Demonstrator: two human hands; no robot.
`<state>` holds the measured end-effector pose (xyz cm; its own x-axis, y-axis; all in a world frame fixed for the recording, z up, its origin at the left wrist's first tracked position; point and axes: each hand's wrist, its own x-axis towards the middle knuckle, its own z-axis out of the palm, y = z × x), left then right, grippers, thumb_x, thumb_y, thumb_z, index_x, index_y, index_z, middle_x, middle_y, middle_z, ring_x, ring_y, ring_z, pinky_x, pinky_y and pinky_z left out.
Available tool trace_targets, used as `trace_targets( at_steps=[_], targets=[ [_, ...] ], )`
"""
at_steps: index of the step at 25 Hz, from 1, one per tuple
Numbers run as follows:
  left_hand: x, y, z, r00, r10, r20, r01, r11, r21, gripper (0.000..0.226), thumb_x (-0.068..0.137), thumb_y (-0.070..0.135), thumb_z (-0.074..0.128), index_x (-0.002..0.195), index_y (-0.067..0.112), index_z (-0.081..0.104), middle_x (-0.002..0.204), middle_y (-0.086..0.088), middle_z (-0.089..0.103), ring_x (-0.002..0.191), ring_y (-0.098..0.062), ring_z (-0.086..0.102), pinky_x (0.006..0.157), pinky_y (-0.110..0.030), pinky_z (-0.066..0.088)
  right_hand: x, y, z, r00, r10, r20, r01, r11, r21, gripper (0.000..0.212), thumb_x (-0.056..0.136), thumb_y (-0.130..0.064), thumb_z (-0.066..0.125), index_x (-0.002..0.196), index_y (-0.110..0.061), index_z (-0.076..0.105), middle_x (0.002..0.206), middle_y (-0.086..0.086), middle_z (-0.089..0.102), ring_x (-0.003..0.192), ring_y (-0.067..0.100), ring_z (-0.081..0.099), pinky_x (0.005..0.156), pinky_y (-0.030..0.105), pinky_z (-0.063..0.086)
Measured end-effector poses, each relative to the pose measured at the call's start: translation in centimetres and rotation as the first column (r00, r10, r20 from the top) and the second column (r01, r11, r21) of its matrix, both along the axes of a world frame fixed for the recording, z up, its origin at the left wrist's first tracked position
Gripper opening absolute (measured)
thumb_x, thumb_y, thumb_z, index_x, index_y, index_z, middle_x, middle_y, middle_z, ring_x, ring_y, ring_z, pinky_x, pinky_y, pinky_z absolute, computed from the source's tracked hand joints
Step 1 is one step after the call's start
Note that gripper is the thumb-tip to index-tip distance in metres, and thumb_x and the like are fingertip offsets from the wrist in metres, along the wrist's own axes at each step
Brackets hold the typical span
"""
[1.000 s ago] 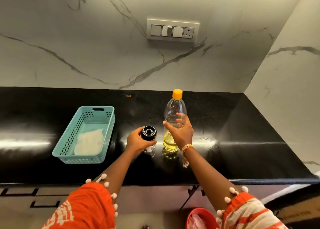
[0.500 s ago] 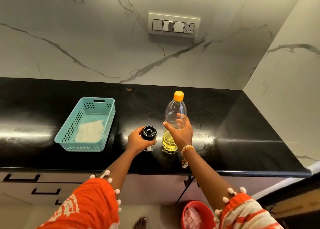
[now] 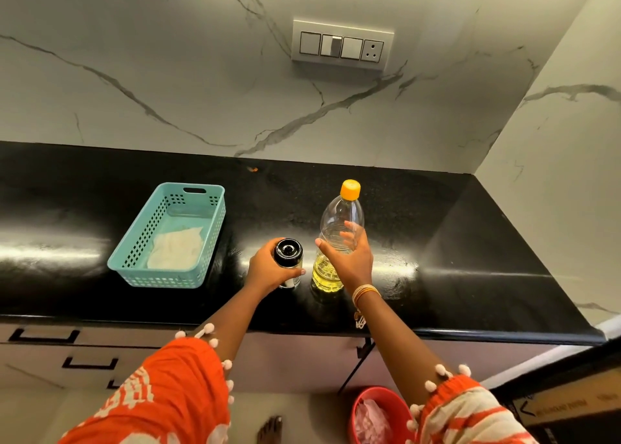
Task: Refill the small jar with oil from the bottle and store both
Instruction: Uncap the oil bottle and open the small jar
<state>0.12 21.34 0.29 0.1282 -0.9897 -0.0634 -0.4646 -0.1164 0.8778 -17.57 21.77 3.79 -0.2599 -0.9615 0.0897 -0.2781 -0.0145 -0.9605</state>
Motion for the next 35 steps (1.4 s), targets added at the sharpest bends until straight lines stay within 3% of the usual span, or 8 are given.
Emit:
trace_targets(
  at_steps=[4, 11, 15, 19, 22, 27, 32, 35],
  targets=[
    [-0.7, -0.2, 1.9, 0.994, 0.082, -0.068, -0.08, 0.996, 0.031, 0.097, 0.056, 0.039, 0.091, 0.139, 0.02, 0.044, 0.135, -0.01, 0.055, 0.124, -0.024, 0.053, 0.097, -0.035, 0.045, -0.5, 0.4, 0.6, 0.996, 0.077, -0.034, -0.076, 0.997, 0.033, 0.082, 0.063, -0.053, 0.075, 0.132, -0.027, 0.038, 0.129, 0.0, 0.046, 0.119, 0.016, 0.049, 0.102, 0.042, 0.046],
    [-2.7, -1.3, 7.2, 0.997, 0.012, -0.072, -0.024, 0.986, -0.164, 0.061, 0.073, 0.043, 0.079, 0.125, 0.019, 0.059, 0.124, -0.007, 0.064, 0.117, -0.019, 0.059, 0.099, -0.039, 0.049, -2.4, 1.7, 4.8, 0.992, 0.116, -0.052, -0.12, 0.991, -0.064, 0.075, 0.07, -0.032, 0.055, 0.14, -0.019, 0.033, 0.135, 0.008, 0.039, 0.123, 0.02, 0.043, 0.102, 0.04, 0.042],
    [-4.8, -2.5, 11.2, 0.979, -0.053, -0.199, 0.011, 0.978, -0.206, 0.033, 0.086, 0.024, 0.068, 0.117, 0.014, 0.063, 0.112, -0.01, 0.069, 0.104, -0.02, 0.065, 0.094, -0.038, 0.052, -3.4, 0.6, 8.6, 0.995, 0.053, -0.081, -0.067, 0.981, -0.183, 0.043, 0.081, -0.023, 0.065, 0.122, -0.015, 0.054, 0.125, 0.008, 0.053, 0.111, 0.015, 0.049, 0.095, 0.033, 0.045],
    [-6.3, -3.4, 13.0, 0.941, -0.252, -0.226, 0.21, 0.958, -0.196, 0.053, 0.076, 0.027, 0.073, 0.125, 0.013, 0.058, 0.121, -0.013, 0.064, 0.115, -0.026, 0.06, 0.101, -0.046, 0.049, -4.1, -1.0, 11.9, 0.984, -0.014, -0.175, -0.026, 0.973, -0.229, 0.019, 0.084, -0.019, 0.068, 0.1, -0.009, 0.067, 0.092, 0.005, 0.066, 0.083, 0.012, 0.061, 0.082, 0.031, 0.056],
    [-6.8, -3.8, 12.9, 0.921, -0.317, -0.225, 0.284, 0.944, -0.167, 0.058, 0.075, 0.018, 0.079, 0.127, 0.013, 0.055, 0.125, -0.014, 0.062, 0.118, -0.03, 0.058, 0.102, -0.048, 0.048, -4.3, -2.0, 13.5, 0.953, 0.079, -0.292, -0.13, 0.979, -0.159, 0.025, 0.08, -0.028, 0.074, 0.095, -0.008, 0.07, 0.083, 0.006, 0.069, 0.076, 0.016, 0.065, 0.073, 0.024, 0.057],
    [-8.2, -3.0, 12.8, 0.944, -0.281, -0.174, 0.25, 0.952, -0.178, 0.03, 0.078, 0.026, 0.078, 0.104, 0.02, 0.066, 0.094, 0.0, 0.069, 0.101, -0.025, 0.067, 0.088, -0.037, 0.055, -4.1, -2.6, 14.8, 0.886, 0.18, -0.428, -0.245, 0.964, -0.101, 0.031, 0.076, -0.034, 0.077, 0.092, -0.008, 0.071, 0.08, 0.004, 0.067, 0.073, 0.012, 0.063, 0.063, 0.014, 0.05],
    [-8.6, -2.6, 11.5, 0.948, -0.286, -0.139, 0.24, 0.931, -0.275, 0.048, 0.079, 0.032, 0.077, 0.122, 0.018, 0.061, 0.117, -0.006, 0.069, 0.114, -0.023, 0.063, 0.096, -0.041, 0.053, -4.3, -2.9, 15.2, 0.841, 0.19, -0.506, -0.265, 0.961, -0.081, 0.029, 0.077, -0.03, 0.077, 0.091, -0.006, 0.071, 0.08, 0.004, 0.065, 0.069, 0.012, 0.06, 0.059, 0.012, 0.047],
    [-8.6, -2.7, 11.2, 0.954, -0.271, -0.131, 0.224, 0.931, -0.29, 0.048, 0.079, 0.036, 0.076, 0.122, 0.019, 0.061, 0.115, -0.006, 0.07, 0.111, -0.022, 0.065, 0.094, -0.043, 0.054, -4.4, -3.0, 15.6, 0.8, 0.215, -0.561, -0.322, 0.941, -0.099, 0.026, 0.078, -0.027, 0.076, 0.09, -0.004, 0.072, 0.081, 0.008, 0.068, 0.067, 0.011, 0.059, 0.059, 0.011, 0.046]
  ],
)
